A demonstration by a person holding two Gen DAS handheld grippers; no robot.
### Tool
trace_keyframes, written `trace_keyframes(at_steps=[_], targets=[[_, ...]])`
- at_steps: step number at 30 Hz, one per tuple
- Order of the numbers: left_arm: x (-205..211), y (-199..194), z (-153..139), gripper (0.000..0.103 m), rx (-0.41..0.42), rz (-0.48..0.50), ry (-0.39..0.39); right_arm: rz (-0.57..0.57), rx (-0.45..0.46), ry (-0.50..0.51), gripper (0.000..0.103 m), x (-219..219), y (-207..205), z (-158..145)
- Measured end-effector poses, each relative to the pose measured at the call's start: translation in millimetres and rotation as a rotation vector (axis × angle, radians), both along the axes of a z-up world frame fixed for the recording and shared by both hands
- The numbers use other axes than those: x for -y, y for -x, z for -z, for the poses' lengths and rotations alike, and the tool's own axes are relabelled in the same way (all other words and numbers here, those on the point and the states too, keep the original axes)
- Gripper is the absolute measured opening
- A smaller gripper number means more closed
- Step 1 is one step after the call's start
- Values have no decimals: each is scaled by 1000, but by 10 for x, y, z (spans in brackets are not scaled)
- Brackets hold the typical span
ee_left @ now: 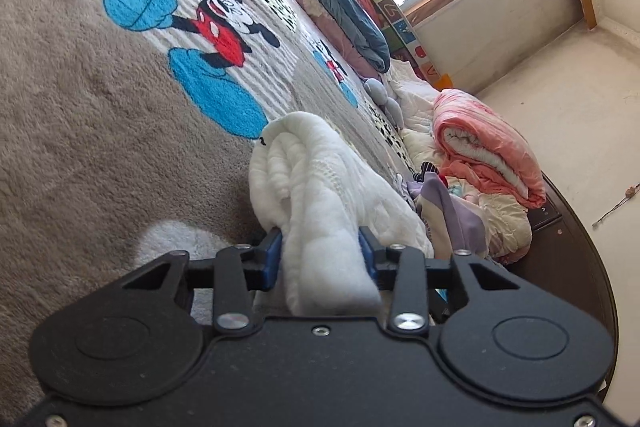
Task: Fold clothes
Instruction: 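Grasp the folded stack with both grippers and lift it off the bed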
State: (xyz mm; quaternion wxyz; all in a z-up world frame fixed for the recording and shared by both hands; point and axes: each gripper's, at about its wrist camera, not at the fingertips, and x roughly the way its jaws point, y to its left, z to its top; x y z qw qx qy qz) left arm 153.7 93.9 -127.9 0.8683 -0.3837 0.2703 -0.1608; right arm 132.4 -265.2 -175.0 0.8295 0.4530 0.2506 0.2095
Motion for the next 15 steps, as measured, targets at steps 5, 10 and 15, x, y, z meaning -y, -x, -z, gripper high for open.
trace_keyframes(at_steps=[5,10,15], targets=[[-272,288,-394,36,113,-98,19,-102,98,-34,40,-310,-226,-421],[-938,825,-906,36,206,-319,88,-307,196,-54,40,-1017,-625,-1039],[-1625,1292,-1404,36,288,-533,129,-523,254,-87,40,-1991,-904,-1578]])
